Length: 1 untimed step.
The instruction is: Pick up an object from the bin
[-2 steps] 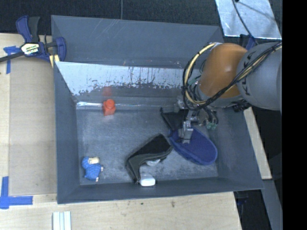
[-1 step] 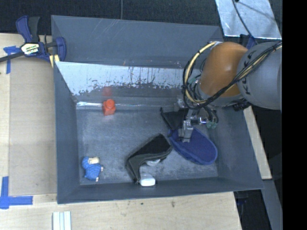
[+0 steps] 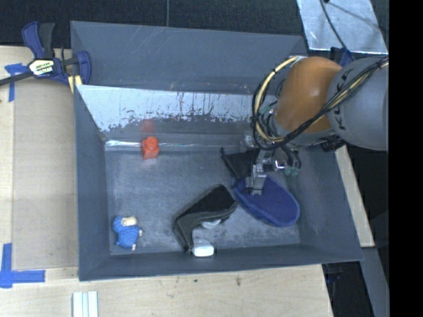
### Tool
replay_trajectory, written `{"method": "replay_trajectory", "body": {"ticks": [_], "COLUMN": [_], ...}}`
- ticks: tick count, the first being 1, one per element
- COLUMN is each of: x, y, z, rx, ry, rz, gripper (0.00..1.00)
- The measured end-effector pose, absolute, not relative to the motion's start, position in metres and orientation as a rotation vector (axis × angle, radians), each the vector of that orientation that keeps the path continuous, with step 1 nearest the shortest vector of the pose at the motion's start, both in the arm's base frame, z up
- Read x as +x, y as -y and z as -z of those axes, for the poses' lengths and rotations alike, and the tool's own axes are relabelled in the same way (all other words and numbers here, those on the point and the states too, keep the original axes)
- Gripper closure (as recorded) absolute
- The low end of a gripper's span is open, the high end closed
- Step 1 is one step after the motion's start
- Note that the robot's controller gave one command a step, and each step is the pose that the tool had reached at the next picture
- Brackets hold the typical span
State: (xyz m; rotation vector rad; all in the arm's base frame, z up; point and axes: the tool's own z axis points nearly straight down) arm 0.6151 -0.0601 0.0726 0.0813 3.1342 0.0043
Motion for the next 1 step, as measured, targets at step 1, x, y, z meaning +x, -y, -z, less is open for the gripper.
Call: {"method": "replay_trajectory", "body": {"ticks": [1], "x": [0.6165], "y": [0.0601], "z": [-0.0744], "rx": [0.080], "ry": [-3.130], "rz": [-0.004], "gripper": [0.00]}}
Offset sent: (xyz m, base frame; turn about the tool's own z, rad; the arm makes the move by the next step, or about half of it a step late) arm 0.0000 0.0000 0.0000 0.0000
